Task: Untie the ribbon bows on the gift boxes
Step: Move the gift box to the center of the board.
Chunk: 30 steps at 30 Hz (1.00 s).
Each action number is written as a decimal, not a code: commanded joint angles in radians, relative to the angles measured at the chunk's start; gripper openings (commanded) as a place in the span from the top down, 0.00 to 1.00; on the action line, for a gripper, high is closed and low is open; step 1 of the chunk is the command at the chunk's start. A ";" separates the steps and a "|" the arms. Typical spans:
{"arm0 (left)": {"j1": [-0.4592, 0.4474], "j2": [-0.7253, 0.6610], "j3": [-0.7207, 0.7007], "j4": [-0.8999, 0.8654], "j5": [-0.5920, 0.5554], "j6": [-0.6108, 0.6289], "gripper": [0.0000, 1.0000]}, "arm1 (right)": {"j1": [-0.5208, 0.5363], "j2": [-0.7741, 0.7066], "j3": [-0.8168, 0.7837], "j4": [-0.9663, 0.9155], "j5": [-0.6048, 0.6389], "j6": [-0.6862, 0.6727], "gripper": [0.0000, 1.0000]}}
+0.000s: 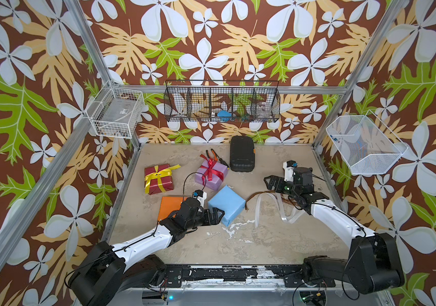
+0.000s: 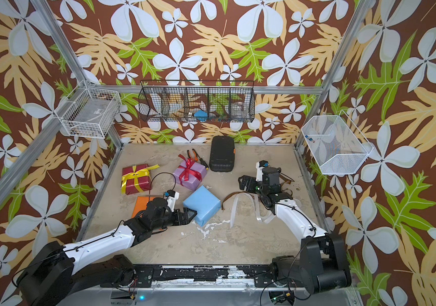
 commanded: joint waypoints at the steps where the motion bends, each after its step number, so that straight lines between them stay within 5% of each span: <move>1: -0.031 0.047 -0.013 0.250 0.065 -0.113 0.00 | 0.004 -0.034 -0.032 0.022 -0.068 0.011 0.00; 3: -0.062 0.102 0.003 0.310 0.065 -0.135 0.00 | 0.004 -0.052 -0.048 0.011 -0.086 0.009 0.00; 9: -0.117 0.313 0.083 0.497 0.078 -0.196 0.00 | 0.004 -0.099 -0.136 0.008 -0.118 0.020 0.28; 16: -0.115 0.525 0.299 0.554 -0.063 -0.129 0.00 | 0.005 -0.164 -0.200 0.024 -0.118 0.051 0.32; 23: -0.062 0.722 0.583 0.420 -0.077 -0.047 0.00 | 0.004 -0.185 -0.203 0.016 -0.122 0.050 0.30; 26: -0.042 0.761 0.647 0.371 -0.068 -0.016 0.00 | 0.004 -0.195 -0.209 0.029 -0.109 0.041 0.19; 27: -0.039 0.764 0.679 0.327 -0.063 0.009 0.00 | 0.004 -0.196 -0.207 0.021 -0.087 0.036 0.02; 30: -0.040 0.730 0.749 0.192 -0.057 0.101 0.00 | 0.004 -0.192 -0.196 0.033 -0.044 0.026 0.00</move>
